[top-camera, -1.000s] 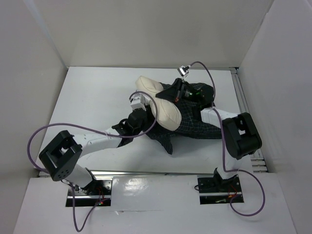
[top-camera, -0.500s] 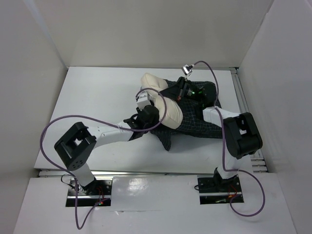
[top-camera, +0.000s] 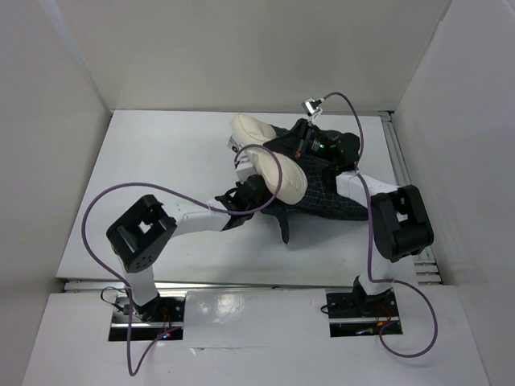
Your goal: Put the pillow into the pillowcase
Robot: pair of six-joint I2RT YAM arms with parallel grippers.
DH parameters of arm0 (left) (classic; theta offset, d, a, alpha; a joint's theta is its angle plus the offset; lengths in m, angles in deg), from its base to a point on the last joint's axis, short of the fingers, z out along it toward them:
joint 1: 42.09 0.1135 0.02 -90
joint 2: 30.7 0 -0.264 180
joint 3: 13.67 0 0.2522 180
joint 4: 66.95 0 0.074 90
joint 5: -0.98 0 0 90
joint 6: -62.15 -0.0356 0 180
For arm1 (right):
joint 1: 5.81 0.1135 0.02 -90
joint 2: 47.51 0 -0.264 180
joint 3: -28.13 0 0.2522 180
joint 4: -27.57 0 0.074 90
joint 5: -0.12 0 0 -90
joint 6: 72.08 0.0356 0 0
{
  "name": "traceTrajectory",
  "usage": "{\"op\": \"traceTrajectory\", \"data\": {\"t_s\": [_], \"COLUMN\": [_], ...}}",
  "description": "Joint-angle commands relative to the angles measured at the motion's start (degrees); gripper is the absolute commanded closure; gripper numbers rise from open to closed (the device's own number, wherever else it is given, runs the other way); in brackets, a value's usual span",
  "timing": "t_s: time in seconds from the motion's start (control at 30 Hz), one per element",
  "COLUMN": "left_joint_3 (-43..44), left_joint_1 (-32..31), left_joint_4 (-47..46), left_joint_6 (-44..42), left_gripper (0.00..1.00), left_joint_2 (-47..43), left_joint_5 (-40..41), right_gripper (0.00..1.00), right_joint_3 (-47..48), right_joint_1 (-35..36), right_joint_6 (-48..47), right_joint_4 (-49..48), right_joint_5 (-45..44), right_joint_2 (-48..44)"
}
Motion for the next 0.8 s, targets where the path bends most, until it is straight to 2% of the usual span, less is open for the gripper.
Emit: {"op": "traceTrajectory", "data": {"t_s": [0.0, 0.1, 0.2, 0.33, 0.4, 0.53, 0.63, 0.7, 0.77], "left_joint_3": [1.6, 0.6, 0.5, -1.9, -3.9, -9.5, -10.7, -10.7, -9.2], "left_joint_1": [-0.5, -0.5, -0.5, 0.1, 2.5, 7.8, 9.2, 9.2, 9.8], "left_joint_4": [5.1, 6.4, 12.1, 18.6, 20.8, 21.6, 21.0, 21.0, 21.0], "left_joint_6": [-1.2, -1.7, -1.2, -2.0, -1.3, -2.1, -5.3, -6.9, -8.2], "left_gripper": [0.77, 0.90, 0.91, 0.91, 0.91, 0.91, 0.94, 1.00, 1.00], "left_joint_2": [-0.1, -3.6, -7.2, -13.3, -16.3, -24.2, -29.4, -31.6, -32.2], "left_joint_5": [0.8, 3.8, 8.7, 15.4, 15.4, 8.9, 7.3, 7.3, 7.3], "right_gripper": [1.00, 1.00, 1.00, 1.00, 1.00, 1.00, 1.00, 1.00, 1.00], "right_joint_3": [3.5, 2.8, 1.6, -1.8, -3.0, -3.0, -4.2, -5.6, -6.1], "right_joint_1": [3.1, 3.1, 3.1, 2.3, 1.7, 1.7, 1.7, 1.7, 1.7], "right_joint_6": [0.6, -1.6, -4.8, -17.0, -21.3, -34.9, -36.7, -36.7, -36.7], "right_joint_4": [-30.9, -28.0, -21.3, -8.6, -1.5, 14.1, 18.7, 18.7, 18.2], "right_joint_5": [1.4, 2.5, 3.2, 1.9, 0.3, -2.0, -2.6, -1.3, 1.6], "right_joint_2": [-3.1, -4.1, -5.7, -10.1, -13.5, -17.0, -17.2, -16.0, -13.4]}}
